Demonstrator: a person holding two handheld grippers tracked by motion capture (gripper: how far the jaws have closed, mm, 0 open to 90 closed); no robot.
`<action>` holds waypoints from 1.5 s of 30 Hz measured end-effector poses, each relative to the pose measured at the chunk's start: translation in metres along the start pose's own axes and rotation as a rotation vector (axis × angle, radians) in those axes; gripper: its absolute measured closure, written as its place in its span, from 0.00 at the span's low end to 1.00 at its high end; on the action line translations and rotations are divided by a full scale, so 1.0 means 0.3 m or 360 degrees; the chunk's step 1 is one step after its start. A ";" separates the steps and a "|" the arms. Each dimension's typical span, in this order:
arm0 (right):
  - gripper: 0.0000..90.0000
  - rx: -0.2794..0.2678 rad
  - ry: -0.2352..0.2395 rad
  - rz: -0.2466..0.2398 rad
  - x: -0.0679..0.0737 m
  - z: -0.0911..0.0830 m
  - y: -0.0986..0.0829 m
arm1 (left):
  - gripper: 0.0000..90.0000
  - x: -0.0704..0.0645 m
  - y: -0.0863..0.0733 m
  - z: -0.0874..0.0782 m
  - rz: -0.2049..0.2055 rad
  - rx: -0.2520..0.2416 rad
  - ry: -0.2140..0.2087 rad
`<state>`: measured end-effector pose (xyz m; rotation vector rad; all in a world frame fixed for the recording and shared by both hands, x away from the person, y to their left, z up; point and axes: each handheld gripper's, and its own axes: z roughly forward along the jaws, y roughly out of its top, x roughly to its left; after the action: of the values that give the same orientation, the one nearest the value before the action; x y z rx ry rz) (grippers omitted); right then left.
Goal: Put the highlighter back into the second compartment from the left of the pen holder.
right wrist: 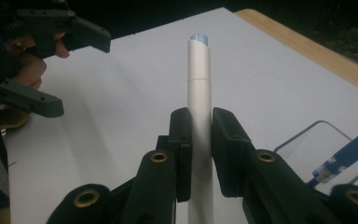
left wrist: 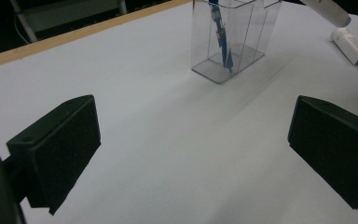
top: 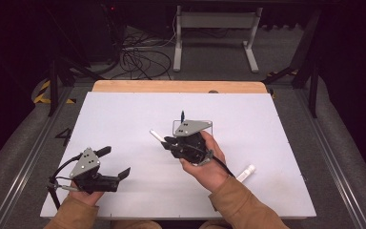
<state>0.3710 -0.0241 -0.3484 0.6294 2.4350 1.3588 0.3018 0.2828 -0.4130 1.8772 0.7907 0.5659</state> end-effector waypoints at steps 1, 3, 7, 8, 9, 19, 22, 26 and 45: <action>0.88 -0.0025 -0.0003 0.0010 -0.004 -0.008 0.001 | 0.03 0.000 0.000 0.000 0.0001 0.0000 0.0001; 0.88 -0.0063 -0.0001 0.0027 -0.011 -0.019 0.001 | 0.03 0.000 0.000 0.000 0.0001 -0.0001 0.0002; 0.88 -0.0147 -0.0014 0.0055 -0.029 -0.044 0.002 | 0.03 0.000 0.000 0.000 0.0000 -0.0002 0.0000; 0.88 -0.0169 -0.0015 0.0061 -0.033 -0.050 0.002 | 0.03 0.000 0.000 0.000 0.0001 -0.0002 0.0000; 0.88 -0.0192 -0.0016 0.0069 -0.038 -0.056 0.001 | 0.03 0.000 0.000 0.000 0.0002 -0.0001 0.0000; 0.88 -0.0385 -0.0052 0.0134 -0.093 -0.097 -0.013 | 0.03 0.000 0.001 0.000 0.0003 -0.0001 0.0001; 0.88 -0.0438 -0.0055 0.0168 -0.113 -0.100 -0.024 | 0.03 -0.001 0.000 0.000 0.0003 0.0001 0.0000; 0.88 -0.0468 -0.0096 0.0185 -0.137 -0.095 -0.039 | 0.03 -0.001 0.001 0.000 0.0003 0.0000 0.0001; 0.88 -0.0627 -0.0229 0.0240 -0.222 -0.074 -0.067 | 0.03 -0.001 0.000 0.001 0.0002 0.0002 -0.0002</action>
<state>0.4139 -0.0830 -0.3520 0.7850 1.9627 1.7250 0.3019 0.2823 -0.4131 1.8787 0.7893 0.5648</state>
